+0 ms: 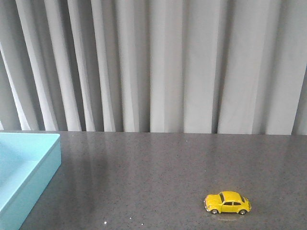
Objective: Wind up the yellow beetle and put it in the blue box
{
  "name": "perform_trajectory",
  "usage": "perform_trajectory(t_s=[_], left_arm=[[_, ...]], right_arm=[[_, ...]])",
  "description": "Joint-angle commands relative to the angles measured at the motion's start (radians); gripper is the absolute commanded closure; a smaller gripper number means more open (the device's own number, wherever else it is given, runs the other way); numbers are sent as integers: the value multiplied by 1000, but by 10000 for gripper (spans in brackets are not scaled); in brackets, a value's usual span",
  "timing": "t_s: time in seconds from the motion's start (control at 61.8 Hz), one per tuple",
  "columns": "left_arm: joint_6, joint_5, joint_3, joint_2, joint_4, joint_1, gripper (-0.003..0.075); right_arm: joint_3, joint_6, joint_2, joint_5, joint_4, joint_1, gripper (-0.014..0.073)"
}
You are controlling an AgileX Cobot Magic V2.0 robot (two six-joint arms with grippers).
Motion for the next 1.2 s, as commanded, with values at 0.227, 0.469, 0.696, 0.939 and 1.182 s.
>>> perform_trajectory(t_s=[0.227,0.469,0.696,0.939,1.182], left_arm=[[-2,149,-35,106,-2,0,725],[-2,155,-35,109,8,0,725],[-2,153,-35,109,100,0,708],[-2,153,-35,109,103,0,429],[-4,142,-35,109,99,0,173]], right_arm=[[-35,-5,157,103,-8,-6,601],[-35,-5,210,101,-5,-6,599],[-35,-8,226,98,-9,-6,554],[-35,-43,226,95,-9,-6,210],[-35,-43,226,98,13,-6,-43]])
